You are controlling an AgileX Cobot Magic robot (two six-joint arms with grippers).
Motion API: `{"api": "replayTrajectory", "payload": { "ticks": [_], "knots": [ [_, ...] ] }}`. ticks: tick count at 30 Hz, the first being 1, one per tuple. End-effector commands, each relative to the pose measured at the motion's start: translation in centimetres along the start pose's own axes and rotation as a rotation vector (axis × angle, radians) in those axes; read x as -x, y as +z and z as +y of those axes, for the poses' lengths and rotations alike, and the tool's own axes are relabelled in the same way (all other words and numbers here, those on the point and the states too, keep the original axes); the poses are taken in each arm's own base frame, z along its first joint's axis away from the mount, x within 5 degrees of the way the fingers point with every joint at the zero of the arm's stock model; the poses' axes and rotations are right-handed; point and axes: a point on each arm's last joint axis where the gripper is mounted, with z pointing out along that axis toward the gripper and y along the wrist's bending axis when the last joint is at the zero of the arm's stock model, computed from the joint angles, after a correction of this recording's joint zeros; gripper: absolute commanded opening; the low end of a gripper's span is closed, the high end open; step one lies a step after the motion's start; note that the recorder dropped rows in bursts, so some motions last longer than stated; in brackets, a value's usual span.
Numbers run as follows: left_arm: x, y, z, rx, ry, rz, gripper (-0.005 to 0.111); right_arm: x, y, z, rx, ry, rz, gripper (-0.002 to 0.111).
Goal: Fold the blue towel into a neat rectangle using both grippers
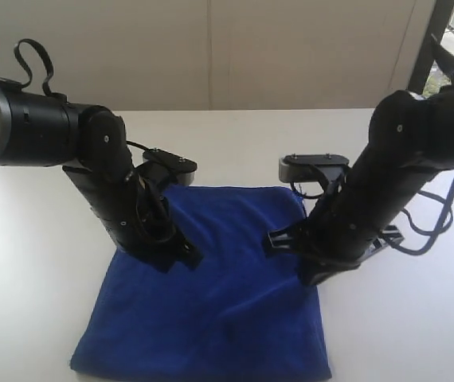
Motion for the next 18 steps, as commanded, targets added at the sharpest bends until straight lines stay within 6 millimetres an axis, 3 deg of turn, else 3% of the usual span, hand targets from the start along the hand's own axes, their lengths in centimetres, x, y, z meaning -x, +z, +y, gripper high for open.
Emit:
{"api": "replayTrajectory", "payload": {
  "ticks": [1,5,11,18],
  "knots": [
    [-1.1,0.7,-0.2,-0.011,-0.001,0.049,0.0,-2.1,1.5,-0.7,-0.01,0.037,0.058,0.015],
    [-2.6,2.1,0.0,-0.008,-0.036,0.083,0.0,-3.6,2.1,-1.0,-0.007,0.077,0.054,0.023],
    [-3.7,3.0,0.2,0.007,-0.046,0.071,0.0,-4.8,1.3,-0.9,0.018,0.107,0.022,0.024],
    [-4.0,3.9,0.3,0.006,-0.055,0.092,0.0,-6.2,2.4,-0.8,0.036,0.129,0.027,0.024]
  ]
}}
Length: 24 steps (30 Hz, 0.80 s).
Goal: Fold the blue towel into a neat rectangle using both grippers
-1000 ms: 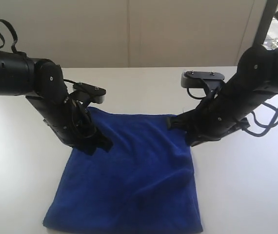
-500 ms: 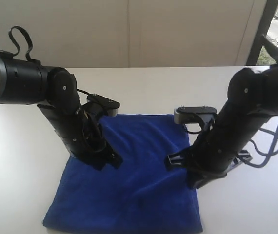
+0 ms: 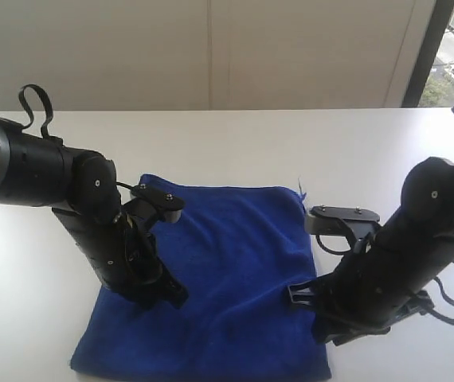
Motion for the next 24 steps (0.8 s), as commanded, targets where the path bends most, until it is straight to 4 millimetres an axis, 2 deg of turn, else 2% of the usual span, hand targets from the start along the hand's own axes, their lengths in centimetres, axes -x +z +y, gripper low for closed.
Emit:
{"api": "replayTrajectory", "payload": {
  "ticks": [1,15,24],
  "knots": [
    [-0.5,1.2,-0.1,-0.01,-0.022,0.035,0.0,-0.8,0.5,0.4,0.017,-0.006,-0.007,0.025],
    [-0.4,1.3,-0.2,-0.018,-0.038,0.029,0.0,-0.9,2.2,0.6,0.012,0.022,-0.013,0.025],
    [-0.4,1.3,-0.2,-0.018,-0.038,0.027,0.0,-1.1,2.1,0.6,0.016,0.052,0.006,0.025]
  ]
}}
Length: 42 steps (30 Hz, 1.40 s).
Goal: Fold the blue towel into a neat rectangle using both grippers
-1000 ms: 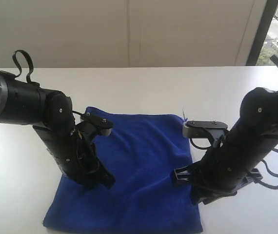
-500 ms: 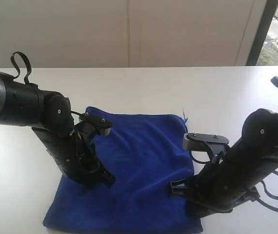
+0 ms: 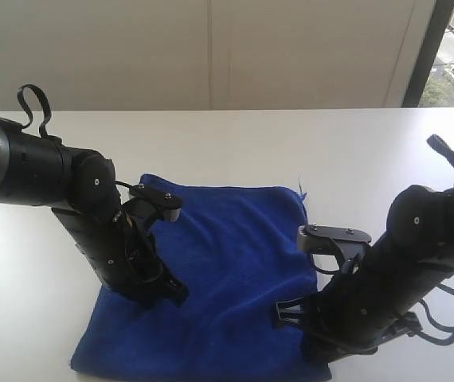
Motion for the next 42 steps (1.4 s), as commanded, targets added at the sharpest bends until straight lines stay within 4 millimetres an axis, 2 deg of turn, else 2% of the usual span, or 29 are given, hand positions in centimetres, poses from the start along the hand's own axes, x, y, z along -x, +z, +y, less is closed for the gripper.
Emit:
{"api": "replayTrajectory", "payload": {
  "ticks": [1,13,23,26,28,29,32,36,42],
  "knots": [
    [-0.4,1.2,0.0,-0.006,-0.017,0.025,0.0,-0.1,-0.3,0.1,0.007,0.009,0.002,0.025],
    [-0.4,1.2,0.0,-0.006,-0.017,0.025,0.0,-0.1,-0.7,0.1,-0.001,-0.002,-0.015,0.025],
    [-0.4,1.2,0.0,-0.006,-0.017,0.025,0.0,-0.1,-0.2,0.0,-0.008,0.015,0.002,0.025],
    [-0.3,1.2,0.0,-0.004,-0.017,0.019,0.0,-0.1,-0.2,0.0,-0.008,0.015,0.002,0.019],
    [-0.3,1.2,0.0,-0.004,-0.017,0.019,0.0,-0.1,-0.2,0.0,-0.008,0.011,0.002,0.003],
    [-0.3,1.2,0.0,-0.004,-0.017,0.019,0.0,-0.1,-0.2,0.0,-0.01,0.007,0.0,0.0],
    [-0.3,1.2,0.0,-0.004,-0.017,0.019,0.0,-0.2,-0.4,0.0,-0.006,0.005,-0.001,0.0],
    [-0.3,1.2,0.0,-0.004,-0.017,0.019,0.0,-0.5,-1.7,0.3,0.012,0.026,-0.026,0.0],
    [-0.3,1.2,0.0,-0.004,-0.017,0.015,0.0,-2.5,-1.3,-0.7,-0.019,0.058,0.011,0.0]
  ]
}}
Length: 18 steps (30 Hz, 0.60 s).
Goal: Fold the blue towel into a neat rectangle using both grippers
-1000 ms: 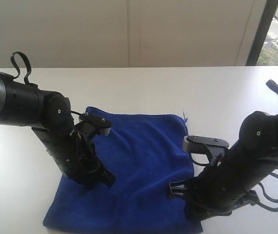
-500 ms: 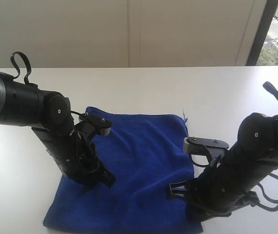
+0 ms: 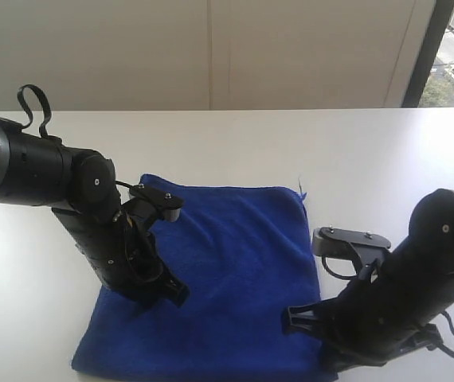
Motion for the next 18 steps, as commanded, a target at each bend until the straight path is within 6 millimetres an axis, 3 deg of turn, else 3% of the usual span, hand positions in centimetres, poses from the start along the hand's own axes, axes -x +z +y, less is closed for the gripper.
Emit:
{"api": "replayTrajectory", "payload": {
  "ticks": [1,10,18],
  "knots": [
    [-0.3,1.14,-0.04,-0.003,-0.017,0.015,0.0,-0.97,0.35,-0.64,-0.022,0.011,0.016,0.0],
    [-0.3,1.14,-0.04,-0.003,-0.017,0.015,0.0,-1.02,0.6,-0.9,-0.025,0.018,-0.014,0.004],
    [-0.13,0.31,-0.01,0.006,0.001,-0.005,0.0,-0.86,0.28,-0.74,-0.018,0.012,-0.03,0.052]
  ]
}}
